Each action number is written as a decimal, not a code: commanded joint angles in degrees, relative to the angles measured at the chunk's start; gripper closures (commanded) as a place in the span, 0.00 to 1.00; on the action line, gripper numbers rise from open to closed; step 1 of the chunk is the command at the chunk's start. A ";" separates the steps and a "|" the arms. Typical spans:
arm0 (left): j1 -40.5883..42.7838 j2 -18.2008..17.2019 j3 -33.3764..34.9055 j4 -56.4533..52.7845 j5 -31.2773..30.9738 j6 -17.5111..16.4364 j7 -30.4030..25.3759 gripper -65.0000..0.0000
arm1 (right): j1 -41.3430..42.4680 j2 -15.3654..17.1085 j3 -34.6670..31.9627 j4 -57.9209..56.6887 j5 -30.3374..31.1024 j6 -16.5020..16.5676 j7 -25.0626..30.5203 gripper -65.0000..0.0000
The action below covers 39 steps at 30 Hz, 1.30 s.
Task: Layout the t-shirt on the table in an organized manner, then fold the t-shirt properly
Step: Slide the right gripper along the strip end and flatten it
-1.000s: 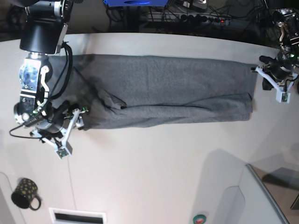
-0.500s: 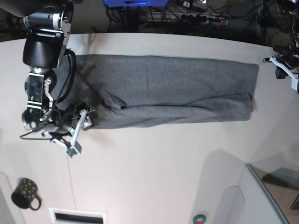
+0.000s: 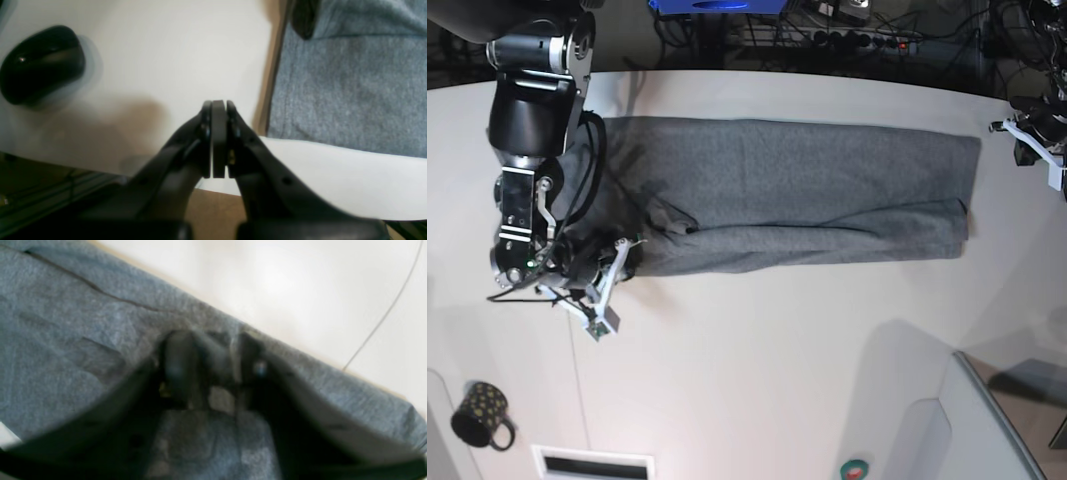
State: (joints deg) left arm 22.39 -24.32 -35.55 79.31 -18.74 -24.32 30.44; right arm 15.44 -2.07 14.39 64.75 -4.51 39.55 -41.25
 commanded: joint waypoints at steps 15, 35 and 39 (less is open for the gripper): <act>-0.28 -2.63 -0.54 -0.32 -0.20 0.18 -0.94 1.00 | -9.24 -0.18 -0.02 17.93 0.87 0.45 -8.02 0.99; -1.95 -2.89 -0.01 -0.49 -0.11 0.18 -0.94 1.00 | -22.96 -3.60 -6.17 36.22 0.87 0.45 -13.38 0.99; -1.95 -2.89 -0.01 -0.49 -0.11 0.18 -0.94 1.00 | -24.89 -3.96 -8.72 38.50 0.87 0.45 -16.72 0.99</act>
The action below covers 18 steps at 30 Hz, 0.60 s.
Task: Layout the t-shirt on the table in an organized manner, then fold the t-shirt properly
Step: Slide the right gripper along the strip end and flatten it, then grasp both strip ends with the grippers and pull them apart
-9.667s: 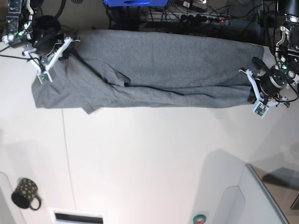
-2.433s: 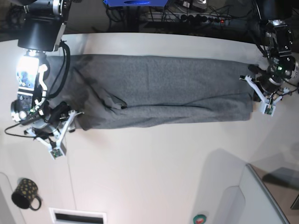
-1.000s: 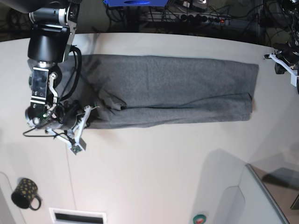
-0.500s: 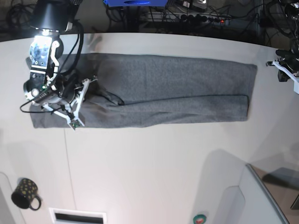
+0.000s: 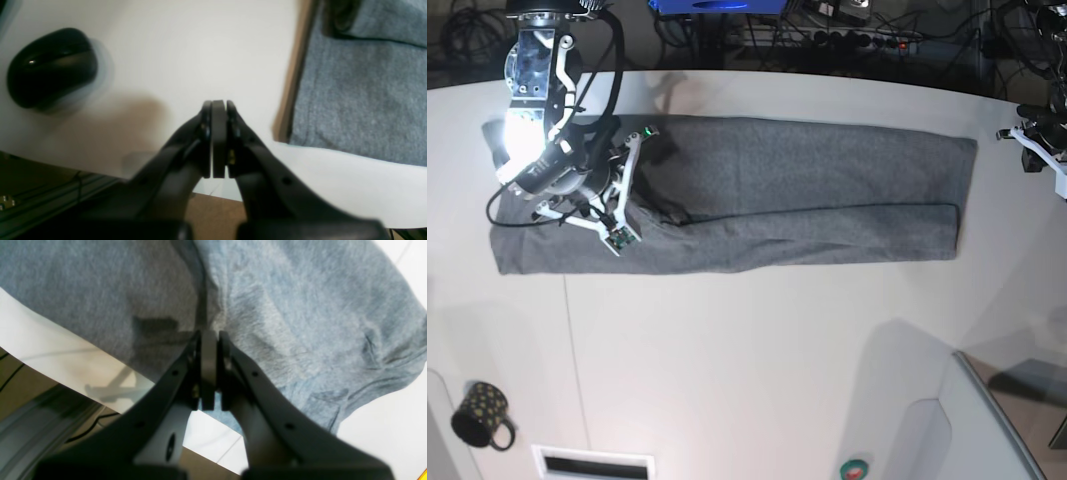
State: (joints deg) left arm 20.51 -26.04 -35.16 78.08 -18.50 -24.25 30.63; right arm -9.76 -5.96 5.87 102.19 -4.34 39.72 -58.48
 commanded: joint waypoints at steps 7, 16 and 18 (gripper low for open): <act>-0.07 -1.17 -0.58 0.73 -0.36 0.12 -1.14 1.00 | -2.86 -0.07 -2.13 0.62 0.69 0.28 0.76 0.98; -2.27 -0.90 -0.40 -0.15 6.24 0.12 -1.14 1.00 | -4.00 0.55 -1.96 -3.95 0.43 0.28 0.85 0.98; -3.59 -0.38 -0.40 -0.15 9.75 0.12 -1.14 1.00 | -3.56 0.55 -1.87 -5.97 0.43 0.28 1.91 0.98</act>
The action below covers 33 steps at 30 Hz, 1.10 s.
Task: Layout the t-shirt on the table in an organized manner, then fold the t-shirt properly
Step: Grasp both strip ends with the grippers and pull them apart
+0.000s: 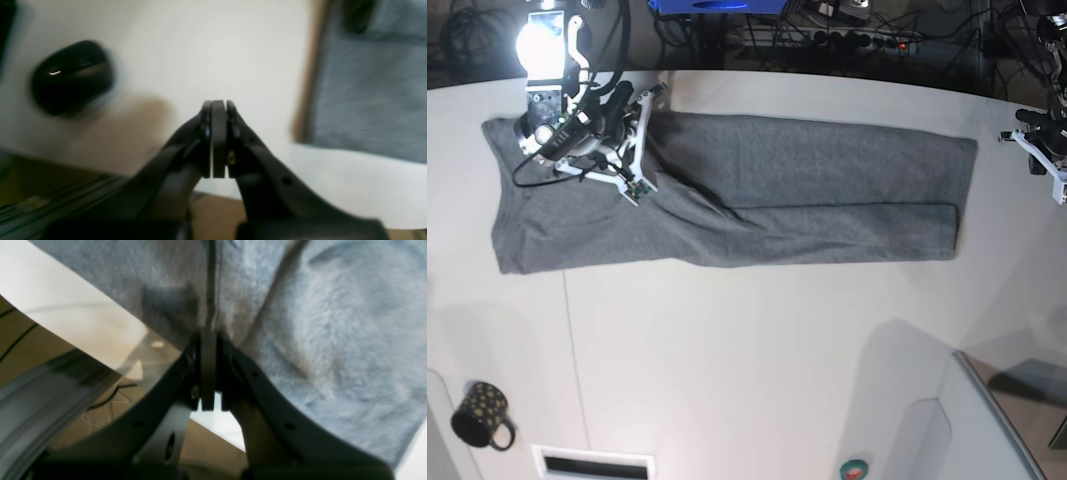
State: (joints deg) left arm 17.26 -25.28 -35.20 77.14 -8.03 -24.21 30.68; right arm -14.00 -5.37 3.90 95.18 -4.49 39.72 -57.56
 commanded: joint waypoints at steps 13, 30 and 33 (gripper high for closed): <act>-0.68 2.46 -0.80 4.66 1.48 -5.55 -1.18 1.00 | -1.78 -0.13 0.19 12.74 0.67 0.28 4.07 0.50; -12.20 9.67 6.59 -6.59 2.45 -7.93 -1.36 1.00 | 20.72 5.23 23.57 -19.70 0.49 0.28 20.59 0.98; -14.05 9.50 6.59 -11.87 4.56 -7.93 -5.31 1.00 | 21.34 6.64 24.63 -23.66 0.49 0.28 21.91 0.98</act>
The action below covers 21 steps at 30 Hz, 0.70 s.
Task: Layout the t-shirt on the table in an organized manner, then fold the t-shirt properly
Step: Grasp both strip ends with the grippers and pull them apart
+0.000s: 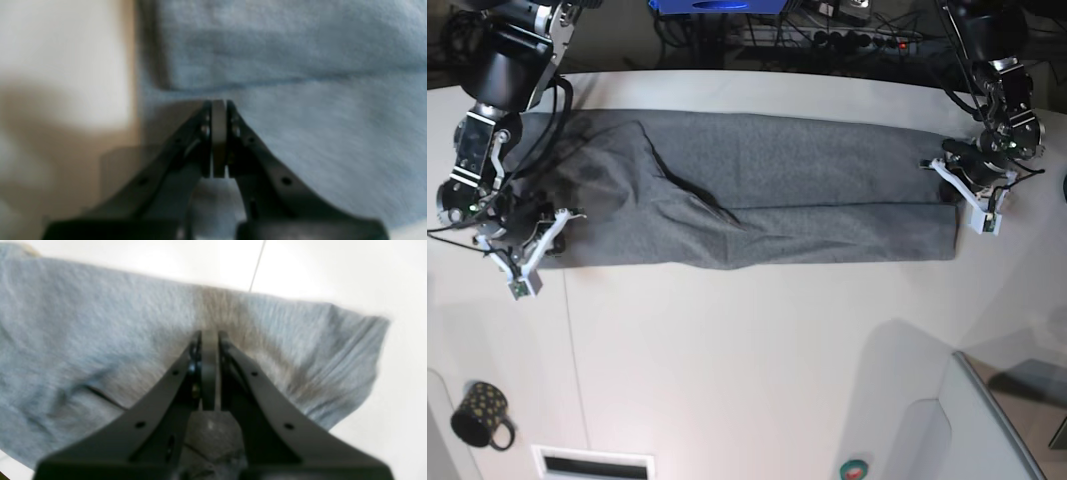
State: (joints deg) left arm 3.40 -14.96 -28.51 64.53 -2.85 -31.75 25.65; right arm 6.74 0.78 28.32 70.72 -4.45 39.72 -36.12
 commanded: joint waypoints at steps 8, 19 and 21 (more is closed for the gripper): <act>-2.48 -0.99 -0.19 -5.76 4.92 -0.38 -4.68 1.00 | 0.95 1.82 0.30 -8.96 0.54 -11.37 7.94 0.99; -3.79 -1.08 -0.28 -5.06 4.92 -0.38 -4.42 1.00 | 0.25 1.47 -0.14 -6.06 0.80 -18.23 9.26 0.99; -3.79 -1.08 -0.45 -2.69 4.92 -0.38 -4.33 1.00 | -0.63 0.24 -0.05 -3.07 0.80 -15.33 9.26 0.99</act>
State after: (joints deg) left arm 0.27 -15.14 -28.67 60.82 2.46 -31.97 22.37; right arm 4.91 0.78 28.29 66.63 -4.51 23.40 -28.08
